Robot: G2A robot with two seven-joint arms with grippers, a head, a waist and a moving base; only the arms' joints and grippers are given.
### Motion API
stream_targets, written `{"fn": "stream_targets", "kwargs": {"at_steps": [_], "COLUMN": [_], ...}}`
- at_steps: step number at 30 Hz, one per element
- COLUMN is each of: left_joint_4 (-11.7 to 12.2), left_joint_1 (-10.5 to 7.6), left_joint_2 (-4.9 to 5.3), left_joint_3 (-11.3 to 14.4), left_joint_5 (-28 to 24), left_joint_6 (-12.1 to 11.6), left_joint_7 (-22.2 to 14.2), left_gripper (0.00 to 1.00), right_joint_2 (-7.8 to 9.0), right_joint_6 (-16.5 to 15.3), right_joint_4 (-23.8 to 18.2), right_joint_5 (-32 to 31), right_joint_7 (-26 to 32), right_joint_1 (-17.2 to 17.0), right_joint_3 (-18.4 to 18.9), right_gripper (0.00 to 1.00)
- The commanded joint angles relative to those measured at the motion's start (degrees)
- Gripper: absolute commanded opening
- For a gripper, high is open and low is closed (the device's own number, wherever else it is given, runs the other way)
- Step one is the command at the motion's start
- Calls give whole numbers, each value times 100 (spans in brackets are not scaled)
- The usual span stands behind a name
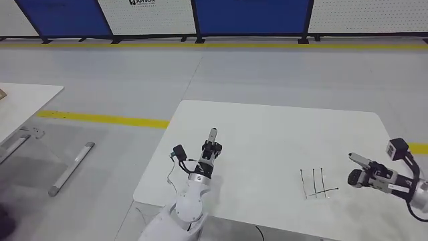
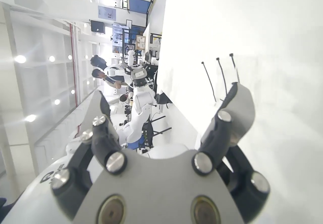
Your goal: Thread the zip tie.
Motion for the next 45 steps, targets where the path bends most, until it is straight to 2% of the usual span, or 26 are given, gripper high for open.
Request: {"fn": "stream_targets", "kwargs": {"at_steps": [1, 7, 21, 23, 29, 33, 45], "left_joint_4": [0, 0, 0, 0, 0, 0, 0], "left_joint_1": [0, 0, 0, 0, 0, 0, 0], "left_joint_2": [0, 0, 0, 0, 0, 0, 0], "left_joint_3": [0, 0, 0, 0, 0, 0, 0], "left_joint_5": [0, 0, 0, 0, 0, 0, 0], "left_joint_6": [0, 0, 0, 0, 0, 0, 0], "left_joint_7": [0, 0, 0, 0, 0, 0, 0], "left_gripper": [100, 100, 100, 100, 100, 100, 100], "right_joint_2": [47, 134, 134, 142, 335, 513, 522], "right_joint_6": [31, -90, -90, -180, -305, -245, -235], "right_joint_4": [195, 748, 748, 656, 505, 558, 563], "right_joint_5": [-62, -136, -136, -223, -89, -211, -227], "right_joint_7": [-5, -10, -10, -5, -5, -5, -5], "right_joint_1": [78, 226, 226, 185, 90, 211, 222], "right_joint_3": [-95, -240, -240, -310, -781, -968, -965], "right_gripper": [100, 100, 100, 100, 100, 100, 100]}}
